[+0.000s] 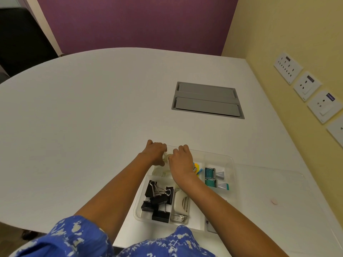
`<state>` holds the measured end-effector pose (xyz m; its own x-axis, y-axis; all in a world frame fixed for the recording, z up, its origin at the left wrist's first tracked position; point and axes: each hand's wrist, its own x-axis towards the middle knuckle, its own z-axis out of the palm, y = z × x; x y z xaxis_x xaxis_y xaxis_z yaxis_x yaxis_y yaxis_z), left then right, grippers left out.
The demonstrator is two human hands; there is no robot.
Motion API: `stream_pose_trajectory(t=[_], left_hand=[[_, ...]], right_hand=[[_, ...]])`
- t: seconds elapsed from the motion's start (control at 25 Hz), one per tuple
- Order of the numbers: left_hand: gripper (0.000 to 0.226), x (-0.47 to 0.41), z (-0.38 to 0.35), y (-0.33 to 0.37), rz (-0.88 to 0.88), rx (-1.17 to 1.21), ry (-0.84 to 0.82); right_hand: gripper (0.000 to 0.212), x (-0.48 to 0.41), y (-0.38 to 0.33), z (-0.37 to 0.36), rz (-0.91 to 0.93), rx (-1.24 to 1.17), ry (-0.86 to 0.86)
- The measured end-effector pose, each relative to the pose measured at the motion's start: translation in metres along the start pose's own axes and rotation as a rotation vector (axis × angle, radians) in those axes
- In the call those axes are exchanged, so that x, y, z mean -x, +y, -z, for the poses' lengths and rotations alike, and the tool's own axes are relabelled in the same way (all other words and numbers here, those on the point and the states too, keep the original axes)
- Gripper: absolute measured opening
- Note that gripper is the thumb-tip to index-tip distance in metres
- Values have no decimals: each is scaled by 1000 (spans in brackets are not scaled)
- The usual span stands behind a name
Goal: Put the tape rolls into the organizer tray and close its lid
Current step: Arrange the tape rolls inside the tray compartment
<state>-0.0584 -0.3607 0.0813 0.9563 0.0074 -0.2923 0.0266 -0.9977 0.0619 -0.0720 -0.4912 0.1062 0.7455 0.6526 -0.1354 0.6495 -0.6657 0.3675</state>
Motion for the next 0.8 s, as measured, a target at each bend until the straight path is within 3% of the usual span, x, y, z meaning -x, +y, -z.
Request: stream_pose_trajectory(t=[0.2,0.48,0.8], left_hand=[[57,-3,8,-3,10,75,7],[54,0,7,3,5,-61,24],[53,6,-1,4,-17,-97,28]], right_hand=[[28,1,14,0,-5,-71,5],[27,-10,3,-5,62,8,10],[28,-11,-1,-22,94,-80,25]])
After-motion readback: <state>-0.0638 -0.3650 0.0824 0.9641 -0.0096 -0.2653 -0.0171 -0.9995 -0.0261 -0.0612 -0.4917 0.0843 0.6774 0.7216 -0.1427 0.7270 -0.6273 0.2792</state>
